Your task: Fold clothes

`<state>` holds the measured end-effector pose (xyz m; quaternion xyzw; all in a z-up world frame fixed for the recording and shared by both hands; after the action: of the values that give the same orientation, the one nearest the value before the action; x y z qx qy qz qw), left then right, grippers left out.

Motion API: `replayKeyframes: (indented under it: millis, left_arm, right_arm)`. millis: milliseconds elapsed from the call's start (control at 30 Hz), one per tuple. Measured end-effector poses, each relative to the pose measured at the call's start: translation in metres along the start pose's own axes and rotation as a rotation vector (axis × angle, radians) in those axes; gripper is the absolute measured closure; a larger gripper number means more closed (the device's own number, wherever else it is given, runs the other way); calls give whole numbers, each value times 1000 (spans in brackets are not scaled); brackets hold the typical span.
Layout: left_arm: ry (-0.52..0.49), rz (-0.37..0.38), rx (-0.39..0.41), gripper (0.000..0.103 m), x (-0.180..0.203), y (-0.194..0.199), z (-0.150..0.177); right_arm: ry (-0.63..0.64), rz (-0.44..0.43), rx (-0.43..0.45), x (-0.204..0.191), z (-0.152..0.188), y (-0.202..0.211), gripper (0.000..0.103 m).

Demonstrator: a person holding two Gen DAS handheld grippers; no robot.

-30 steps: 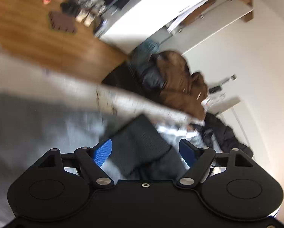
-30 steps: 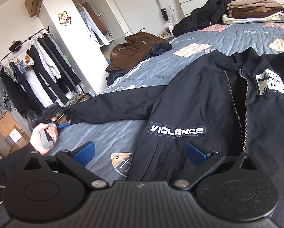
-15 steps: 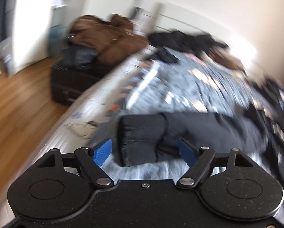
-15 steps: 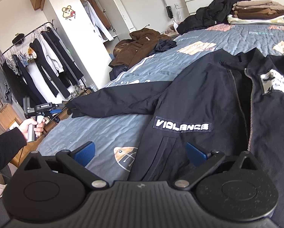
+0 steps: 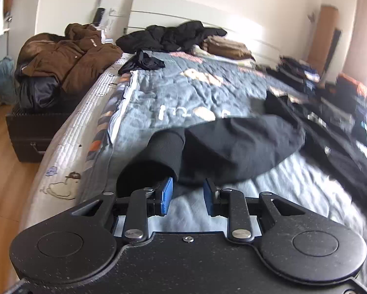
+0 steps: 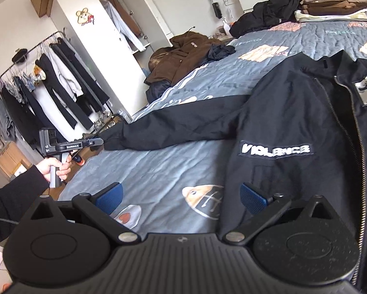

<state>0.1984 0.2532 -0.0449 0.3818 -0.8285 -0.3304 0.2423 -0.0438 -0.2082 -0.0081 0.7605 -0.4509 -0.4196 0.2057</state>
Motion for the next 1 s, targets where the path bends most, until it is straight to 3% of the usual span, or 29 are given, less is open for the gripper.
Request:
replayKeyframes:
  millis: [67, 200, 267, 367, 400, 433, 467, 700, 800, 900, 933, 1000]
  left_arm:
    - [13, -60, 18, 66, -5, -3, -1]
    - [17, -43, 31, 66, -13, -13, -9]
    - [-35, -33, 6, 53, -8, -23, -17]
    - [-75, -7, -14, 52, -6, -37, -26]
    - [-80, 4, -13, 53, -5, -40, -28]
    - [-76, 29, -11, 71, -6, -42, -28]
    - [-61, 66, -21, 95, -8, -43, -29]
    - [-2, 251, -110, 100, -31, 5, -15]
    - [8, 223, -290, 99, -33, 0, 2]
    - [16, 181, -398, 95, -26, -8, 20]
    - [19, 167, -412, 94, -24, -8, 24]
    - [59, 135, -328, 90, -23, 11, 30]
  right_arm:
    - [2, 8, -10, -8, 0, -3, 1]
    - [7, 16, -20, -22, -4, -6, 1]
    - [13, 18, -19, -29, -6, -6, 1]
    - [18, 21, -22, -37, -7, -7, 1]
    - [20, 23, -26, -39, -8, -8, 1]
    - [22, 25, -30, -42, -8, -9, 1]
    - [23, 25, -35, -44, -8, -10, 1]
    - [25, 16, -64, -49, -8, -17, 1]
    - [20, 12, -61, -48, -9, -18, 1]
    - [-1, 2, -60, -46, -8, -20, 1]
    - [-6, 0, -60, -46, -7, -21, 1]
    - [-10, -2, -61, -48, -6, -21, 1]
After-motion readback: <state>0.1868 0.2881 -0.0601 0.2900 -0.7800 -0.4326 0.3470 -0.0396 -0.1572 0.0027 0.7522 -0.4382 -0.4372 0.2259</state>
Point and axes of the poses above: each gripper's, at about its wrist camera, not at the fingertips, and y roughly against the way its jaws point, x to its right, z to its underside, the point moved 1 cm from there along -y, roughly the way its jaws point, and after that the axes turned 14 degrees about -x, right-handed, at the moved point
